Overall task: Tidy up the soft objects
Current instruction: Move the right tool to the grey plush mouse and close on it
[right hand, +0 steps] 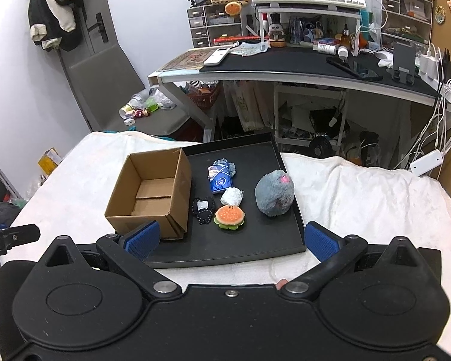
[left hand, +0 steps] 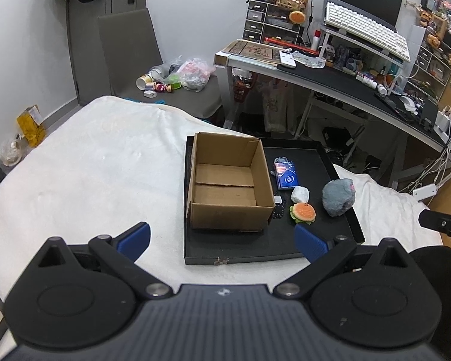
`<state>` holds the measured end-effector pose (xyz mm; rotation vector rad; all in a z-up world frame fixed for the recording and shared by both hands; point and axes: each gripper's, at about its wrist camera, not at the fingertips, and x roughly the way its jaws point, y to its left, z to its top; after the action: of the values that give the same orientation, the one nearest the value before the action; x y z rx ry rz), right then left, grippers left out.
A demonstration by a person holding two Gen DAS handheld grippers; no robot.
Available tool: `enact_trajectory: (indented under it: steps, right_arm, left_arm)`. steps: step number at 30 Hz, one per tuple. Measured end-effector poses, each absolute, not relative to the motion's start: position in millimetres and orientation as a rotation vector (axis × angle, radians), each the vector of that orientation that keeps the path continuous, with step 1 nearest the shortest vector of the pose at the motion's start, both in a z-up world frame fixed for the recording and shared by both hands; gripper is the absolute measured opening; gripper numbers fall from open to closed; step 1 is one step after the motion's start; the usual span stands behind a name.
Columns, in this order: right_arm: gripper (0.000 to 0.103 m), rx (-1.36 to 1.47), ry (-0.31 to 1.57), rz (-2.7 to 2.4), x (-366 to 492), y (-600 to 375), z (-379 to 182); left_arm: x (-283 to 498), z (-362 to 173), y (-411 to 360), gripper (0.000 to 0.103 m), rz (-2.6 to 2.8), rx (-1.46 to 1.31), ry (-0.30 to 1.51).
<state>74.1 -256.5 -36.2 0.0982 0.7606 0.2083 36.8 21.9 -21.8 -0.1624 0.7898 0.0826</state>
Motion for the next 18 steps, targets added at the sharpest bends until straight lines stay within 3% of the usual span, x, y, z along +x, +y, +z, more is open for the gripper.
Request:
enact_trajectory:
  steps: [18]
  right_arm:
    - [0.103, 0.124, 0.822, 0.195, 123.6, -246.9, -68.7]
  left_arm:
    - [80.8, -60.6, 51.1, 0.101, 0.110, -0.247, 0.842]
